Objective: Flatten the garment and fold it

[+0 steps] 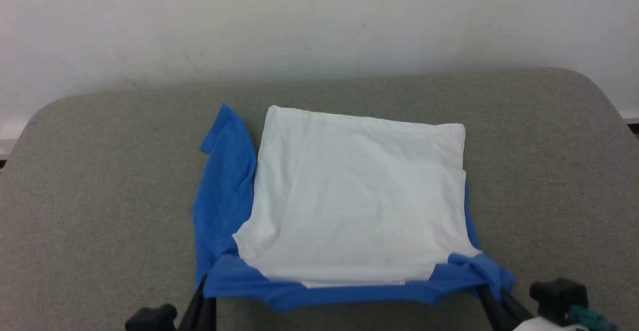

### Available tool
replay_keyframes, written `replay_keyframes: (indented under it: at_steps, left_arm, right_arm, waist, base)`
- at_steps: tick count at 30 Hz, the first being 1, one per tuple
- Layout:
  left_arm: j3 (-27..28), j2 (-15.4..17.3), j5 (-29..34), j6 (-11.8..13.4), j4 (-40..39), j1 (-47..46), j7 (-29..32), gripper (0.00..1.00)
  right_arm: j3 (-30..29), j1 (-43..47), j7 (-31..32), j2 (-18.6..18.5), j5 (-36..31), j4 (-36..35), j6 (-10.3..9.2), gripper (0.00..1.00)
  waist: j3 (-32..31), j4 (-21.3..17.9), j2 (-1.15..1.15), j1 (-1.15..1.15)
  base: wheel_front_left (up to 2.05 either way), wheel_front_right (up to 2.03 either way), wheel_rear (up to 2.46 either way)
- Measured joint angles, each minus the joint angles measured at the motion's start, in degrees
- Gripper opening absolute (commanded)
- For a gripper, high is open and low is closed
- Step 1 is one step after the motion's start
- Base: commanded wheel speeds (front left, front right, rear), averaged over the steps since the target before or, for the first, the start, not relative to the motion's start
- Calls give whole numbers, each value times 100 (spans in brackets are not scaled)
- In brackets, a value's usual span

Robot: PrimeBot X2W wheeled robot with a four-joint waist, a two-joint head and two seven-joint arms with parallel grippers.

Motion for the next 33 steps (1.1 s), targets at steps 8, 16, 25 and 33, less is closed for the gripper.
replay_keyframes:
  at_steps: [8, 16, 25, 33]
  left_arm:
    - [311, 549, 279, -1, -1205, -1230, 149, 0]
    - [500, 909, 344, -165, -1585, -3270, 481, 0]
    - [475, 1071, 140, -660, -318, -5707, 901, 0]
    - [234, 1045, 304, -932, 1564, -7883, 846, 0]
  right_arm:
    - [-146, -1238, 367, -238, 145, -1427, 43, 0]
    - [-253, -3335, 817, -739, 354, -1807, 42, 0]
    - [-69, -5822, 1543, -1391, 1236, -375, 68, 0]
    - [432, -8135, 1254, -1647, 1608, 1514, 86, 0]
  waist:
    - [26, -75, 0, 0]
    - [318, -158, 0, 1]
    - [953, -214, 0, 2]
    - [1819, -237, 0, 2]
  base:
    - [0, 0, 0]
    - [0, 0, 0]
    - [0, 0, 0]
    - [0, 0, 0]
